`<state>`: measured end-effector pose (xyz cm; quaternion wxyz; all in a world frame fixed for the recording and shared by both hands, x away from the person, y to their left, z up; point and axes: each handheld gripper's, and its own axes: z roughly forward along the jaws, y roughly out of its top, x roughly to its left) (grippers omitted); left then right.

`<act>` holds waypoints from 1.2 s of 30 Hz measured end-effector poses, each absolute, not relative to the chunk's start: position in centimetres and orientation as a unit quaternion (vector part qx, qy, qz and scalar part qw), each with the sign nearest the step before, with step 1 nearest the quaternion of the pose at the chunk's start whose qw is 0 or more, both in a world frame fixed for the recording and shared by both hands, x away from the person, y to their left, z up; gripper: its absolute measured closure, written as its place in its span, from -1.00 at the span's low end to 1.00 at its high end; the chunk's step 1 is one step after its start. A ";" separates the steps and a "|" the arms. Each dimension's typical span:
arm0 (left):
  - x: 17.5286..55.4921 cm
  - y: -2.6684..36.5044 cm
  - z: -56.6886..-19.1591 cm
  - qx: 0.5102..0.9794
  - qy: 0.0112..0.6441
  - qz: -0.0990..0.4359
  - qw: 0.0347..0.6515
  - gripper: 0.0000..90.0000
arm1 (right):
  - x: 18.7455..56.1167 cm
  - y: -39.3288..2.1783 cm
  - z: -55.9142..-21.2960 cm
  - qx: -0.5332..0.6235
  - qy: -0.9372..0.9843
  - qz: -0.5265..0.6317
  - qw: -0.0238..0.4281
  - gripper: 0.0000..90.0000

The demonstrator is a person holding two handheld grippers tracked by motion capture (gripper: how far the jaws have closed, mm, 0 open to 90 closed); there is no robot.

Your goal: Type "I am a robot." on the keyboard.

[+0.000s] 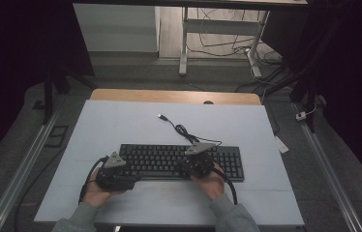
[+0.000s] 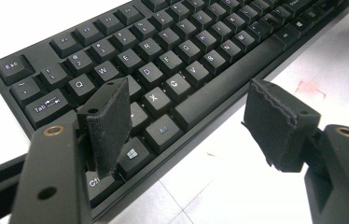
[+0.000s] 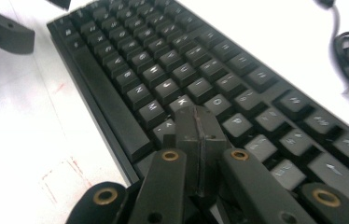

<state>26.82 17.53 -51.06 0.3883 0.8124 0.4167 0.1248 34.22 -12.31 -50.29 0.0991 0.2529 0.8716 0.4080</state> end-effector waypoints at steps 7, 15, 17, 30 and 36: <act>26.8 17.7 -51.1 0.810 0.421 0.124 0.389 -0.31 | 34.0 -15.0 -50.0 0.279 0.854 0.423 0.117 0.51; 26.9 17.7 -51.2 0.810 0.422 0.124 0.389 -0.31 | 33.5 -17.7 -50.0 0.276 0.848 0.435 0.123 0.22; 26.8 17.8 -51.2 0.808 0.424 0.124 0.389 -0.31 | 33.3 -18.2 -49.9 0.274 0.847 0.437 0.127 0.19; 26.7 18.1 -51.1 0.805 0.423 0.129 0.395 -0.31 | 32.5 -19.5 -49.7 0.263 0.847 0.440 0.144 0.14; 26.3 18.5 -51.0 0.802 0.422 0.138 0.399 -0.31 | 31.8 -20.9 -49.6 0.264 0.844 0.442 0.150 0.14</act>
